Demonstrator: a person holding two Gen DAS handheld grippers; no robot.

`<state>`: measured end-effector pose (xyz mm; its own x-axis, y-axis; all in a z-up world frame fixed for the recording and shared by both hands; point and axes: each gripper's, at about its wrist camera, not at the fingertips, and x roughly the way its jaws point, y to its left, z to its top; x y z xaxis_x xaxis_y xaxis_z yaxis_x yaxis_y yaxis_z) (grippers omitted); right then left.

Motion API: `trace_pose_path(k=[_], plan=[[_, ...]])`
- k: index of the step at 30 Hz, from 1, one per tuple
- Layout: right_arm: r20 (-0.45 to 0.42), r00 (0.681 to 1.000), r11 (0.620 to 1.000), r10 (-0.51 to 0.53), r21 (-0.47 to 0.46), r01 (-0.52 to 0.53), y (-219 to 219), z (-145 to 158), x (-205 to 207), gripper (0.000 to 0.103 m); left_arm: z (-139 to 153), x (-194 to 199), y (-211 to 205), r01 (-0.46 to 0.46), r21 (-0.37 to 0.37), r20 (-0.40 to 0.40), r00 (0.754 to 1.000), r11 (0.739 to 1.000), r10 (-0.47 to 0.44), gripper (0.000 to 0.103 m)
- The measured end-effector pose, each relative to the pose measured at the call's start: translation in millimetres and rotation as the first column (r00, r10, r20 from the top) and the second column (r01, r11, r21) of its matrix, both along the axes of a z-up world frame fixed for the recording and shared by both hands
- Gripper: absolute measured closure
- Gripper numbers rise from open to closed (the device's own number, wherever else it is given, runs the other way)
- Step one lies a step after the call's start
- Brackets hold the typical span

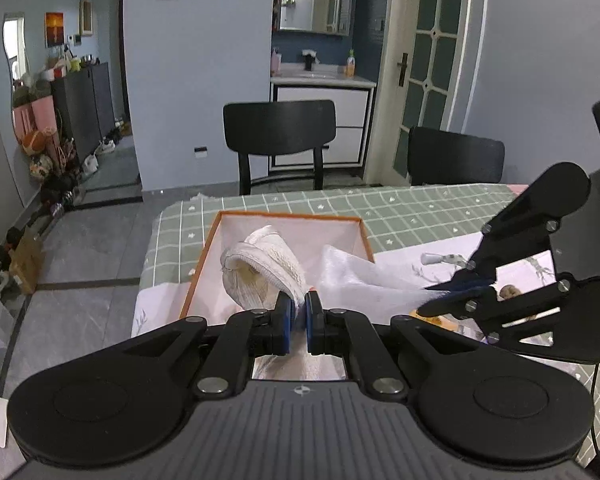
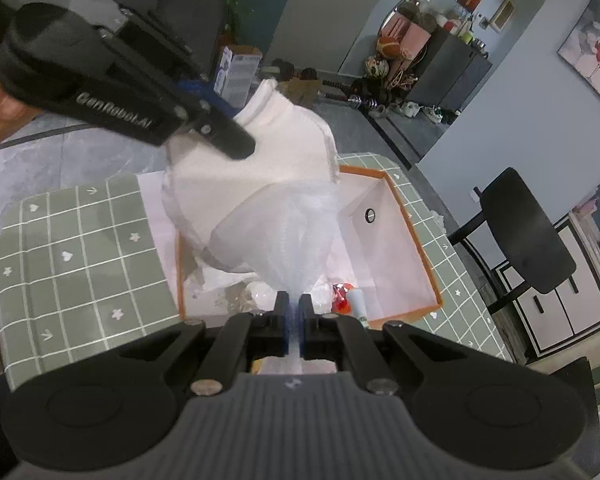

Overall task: Organize soft objects
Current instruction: 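Carry the white mitten and plastic bag over the orange box and lower them in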

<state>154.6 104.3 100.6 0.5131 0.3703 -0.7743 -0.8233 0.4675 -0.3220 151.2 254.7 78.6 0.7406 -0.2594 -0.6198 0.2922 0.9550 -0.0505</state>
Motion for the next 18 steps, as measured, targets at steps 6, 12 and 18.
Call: trace_pose_path(k=[6, 12, 18], plan=[[-0.034, 0.999, 1.000, -0.010, -0.014, 0.009, 15.4, -22.2, 30.5, 0.102, -21.7, 21.4, 12.8, -0.017, -0.004, -0.056, 0.998, 1.000, 0.017, 0.096], [-0.055, 0.998, 0.999, -0.032, -0.004, 0.032, 30.2, -41.3, 67.1, 0.102, -50.7, 44.9, 11.4, -0.008, 0.024, -0.128, 0.992, 1.000, 0.011, 0.096], [-0.043, 0.997, 0.997, -0.067, -0.032, 0.065, 41.4, -63.3, 109.2, 0.102, -55.9, 69.7, 14.5, -0.039, -0.004, -0.128, 0.991, 0.999, 0.038, 0.096]])
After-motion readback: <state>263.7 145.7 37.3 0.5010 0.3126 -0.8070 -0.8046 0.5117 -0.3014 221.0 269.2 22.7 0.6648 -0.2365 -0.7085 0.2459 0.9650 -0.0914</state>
